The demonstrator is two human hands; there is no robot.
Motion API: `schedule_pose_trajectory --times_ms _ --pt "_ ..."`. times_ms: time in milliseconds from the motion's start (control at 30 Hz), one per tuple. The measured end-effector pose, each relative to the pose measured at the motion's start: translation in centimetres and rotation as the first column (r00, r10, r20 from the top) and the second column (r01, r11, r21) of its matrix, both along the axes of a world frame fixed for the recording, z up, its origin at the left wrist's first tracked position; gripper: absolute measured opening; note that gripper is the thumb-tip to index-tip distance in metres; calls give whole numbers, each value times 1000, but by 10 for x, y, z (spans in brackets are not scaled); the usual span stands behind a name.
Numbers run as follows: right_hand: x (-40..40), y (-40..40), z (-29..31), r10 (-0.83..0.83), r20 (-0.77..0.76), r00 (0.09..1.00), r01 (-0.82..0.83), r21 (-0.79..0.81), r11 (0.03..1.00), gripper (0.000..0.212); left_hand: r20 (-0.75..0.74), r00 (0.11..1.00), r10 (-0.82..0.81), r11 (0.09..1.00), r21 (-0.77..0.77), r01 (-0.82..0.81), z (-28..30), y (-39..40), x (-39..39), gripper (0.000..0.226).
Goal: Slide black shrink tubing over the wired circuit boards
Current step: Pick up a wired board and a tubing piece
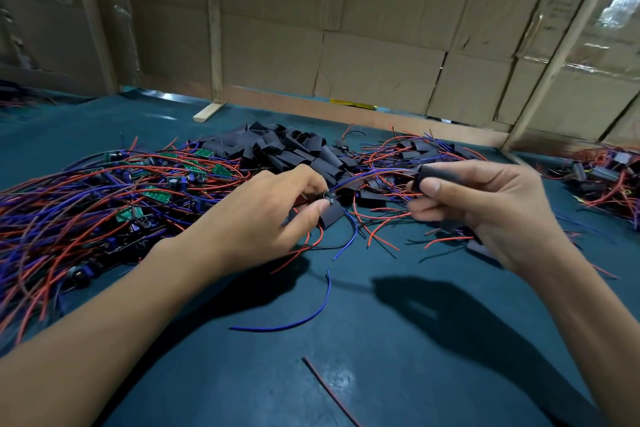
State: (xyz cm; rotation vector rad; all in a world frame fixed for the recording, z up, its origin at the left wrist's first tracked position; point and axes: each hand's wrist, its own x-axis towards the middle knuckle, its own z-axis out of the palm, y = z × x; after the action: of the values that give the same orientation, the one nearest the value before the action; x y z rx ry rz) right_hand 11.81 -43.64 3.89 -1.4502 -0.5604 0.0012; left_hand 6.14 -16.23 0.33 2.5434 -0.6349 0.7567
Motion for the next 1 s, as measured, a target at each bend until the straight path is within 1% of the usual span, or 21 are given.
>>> schedule_pose_trajectory --times_ms 67,133,167,200,267,300,367,400,433,467,567,633,667,767,833,900,1000 --pt "-1 -5 1 -10 73 997 19 -126 992 35 23 1000 -19 1000 3 19 1 -1 0 26" --pt "-1 -10 1 -40 242 970 112 -292 950 37 63 997 -49 999 11 48 1 -1 0 29" --pt "0 -11 0 -41 347 937 179 -374 910 38 87 994 -70 998 12 69 1 -2 1 30" --pt "0 -9 -1 -30 445 895 249 -442 862 42 109 990 -88 996 6 88 0 -2 2 30" --pt "0 -4 -6 15 582 813 382 -553 741 53 130 985 -111 992 -38 117 -2 -3 3 29" --pt "1 -1 -9 52 628 776 438 -597 671 57 132 984 -124 988 -74 134 -4 -4 4 29" --pt "3 4 -16 136 672 728 511 -664 545 55 127 982 -141 975 -155 160 -7 -7 5 29" --pt "5 6 -20 166 678 716 525 -679 513 51 117 983 -140 967 -197 161 -8 -9 5 29" --pt "6 7 -22 185 688 702 528 -677 513 46 97 986 -139 958 -240 158 -9 -11 5 28" --pt "6 9 -24 190 702 686 524 -658 541 42 70 988 -141 946 -285 155 -11 -12 5 26" --pt "0 19 -28 181 764 619 501 -562 658 39 -14 986 -163 906 -399 144 -16 -16 3 19" --pt "-5 28 -32 176 795 581 477 -508 718 38 -24 985 -172 890 -432 145 -17 -19 3 19" --pt "-7 31 -34 161 798 581 464 -487 740 37 -28 983 -183 877 -456 150 -17 -20 3 19" --pt "-10 33 -35 102 760 642 430 -467 773 40 -53 969 -241 800 -576 167 -16 -21 4 17" --pt "-9 32 -36 80 758 647 427 -447 786 45 -70 957 -280 747 -643 172 -15 -20 4 18" --pt "-8 32 -36 76 767 637 406 -417 813 46 -78 949 -305 730 -659 181 -15 -19 4 21" --pt "-5 32 -41 98 783 615 380 -403 832 44 -94 946 -310 790 -579 201 -17 -18 3 19"
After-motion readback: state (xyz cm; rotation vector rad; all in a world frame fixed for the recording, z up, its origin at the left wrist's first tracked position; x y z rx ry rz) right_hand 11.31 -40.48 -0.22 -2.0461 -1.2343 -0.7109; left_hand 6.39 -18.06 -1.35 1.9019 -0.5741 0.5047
